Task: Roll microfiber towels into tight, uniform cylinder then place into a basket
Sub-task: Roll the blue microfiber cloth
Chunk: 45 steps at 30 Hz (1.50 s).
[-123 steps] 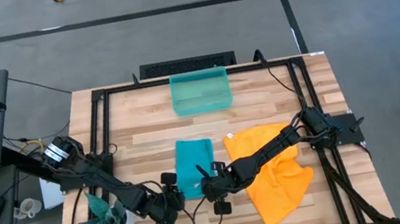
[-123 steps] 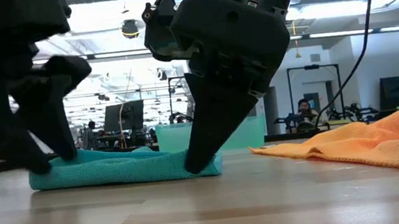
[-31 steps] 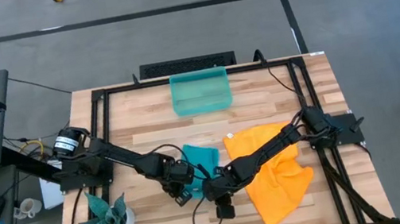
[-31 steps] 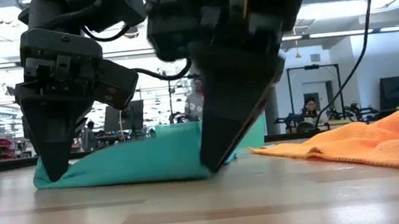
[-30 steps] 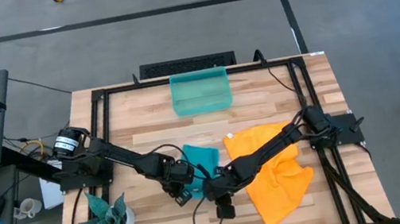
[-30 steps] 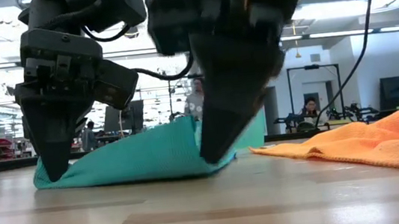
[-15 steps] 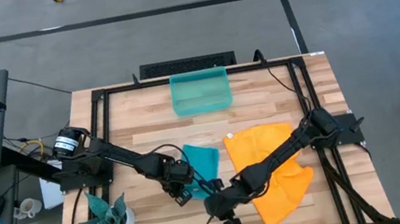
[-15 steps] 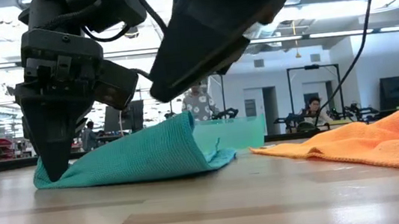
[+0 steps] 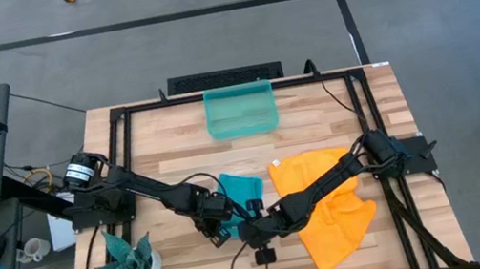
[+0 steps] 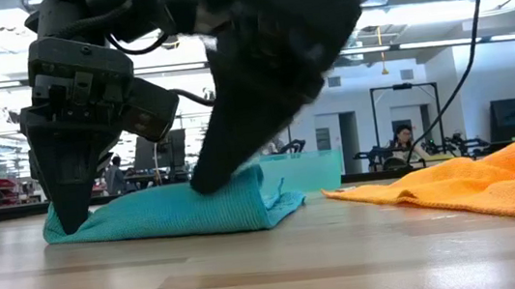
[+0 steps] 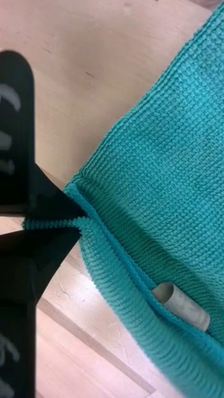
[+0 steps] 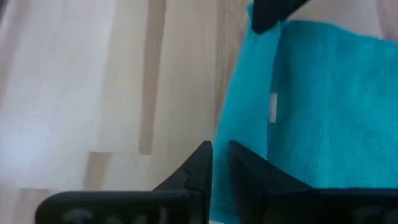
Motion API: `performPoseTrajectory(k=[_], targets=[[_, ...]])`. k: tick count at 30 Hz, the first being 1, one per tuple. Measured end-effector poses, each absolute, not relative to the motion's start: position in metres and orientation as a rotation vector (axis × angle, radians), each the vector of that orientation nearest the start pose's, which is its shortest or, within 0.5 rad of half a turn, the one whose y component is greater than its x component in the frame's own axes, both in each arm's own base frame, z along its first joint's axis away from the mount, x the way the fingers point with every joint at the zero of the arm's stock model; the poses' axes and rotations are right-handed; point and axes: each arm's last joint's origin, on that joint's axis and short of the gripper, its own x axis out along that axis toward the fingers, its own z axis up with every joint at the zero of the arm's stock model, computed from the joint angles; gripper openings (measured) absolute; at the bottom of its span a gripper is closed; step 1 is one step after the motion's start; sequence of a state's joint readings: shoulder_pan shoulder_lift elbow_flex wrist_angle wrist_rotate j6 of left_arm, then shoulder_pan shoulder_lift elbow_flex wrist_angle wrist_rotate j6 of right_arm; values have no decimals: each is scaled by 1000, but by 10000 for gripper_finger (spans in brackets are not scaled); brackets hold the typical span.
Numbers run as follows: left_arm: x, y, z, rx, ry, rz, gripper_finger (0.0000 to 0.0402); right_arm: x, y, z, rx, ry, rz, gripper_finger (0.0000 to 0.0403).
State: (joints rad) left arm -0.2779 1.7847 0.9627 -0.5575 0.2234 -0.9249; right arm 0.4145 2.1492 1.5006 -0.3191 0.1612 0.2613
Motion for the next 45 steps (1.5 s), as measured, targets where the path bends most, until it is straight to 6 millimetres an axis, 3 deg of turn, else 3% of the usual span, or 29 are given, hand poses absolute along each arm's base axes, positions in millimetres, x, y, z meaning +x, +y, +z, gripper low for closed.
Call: performPoseTrajectory(k=[9, 18, 33, 38, 45], targets=[[292, -90, 129, -715, 1472, 251, 9, 411, 167, 141, 8, 1017, -12, 55], [292, -91, 128, -736, 1481, 234, 17, 412, 168, 125, 13, 1056, -10, 42], [294, -92, 129, -664, 1463, 140, 120, 409, 171, 122, 22, 1087, -18, 21], [291, -93, 140, -615, 1418, 118, 129, 407, 173, 121, 12, 1092, -10, 20], [276, -102, 175, -453, 1263, 125, 117, 405, 175, 121, 7, 1103, -4, 18]])
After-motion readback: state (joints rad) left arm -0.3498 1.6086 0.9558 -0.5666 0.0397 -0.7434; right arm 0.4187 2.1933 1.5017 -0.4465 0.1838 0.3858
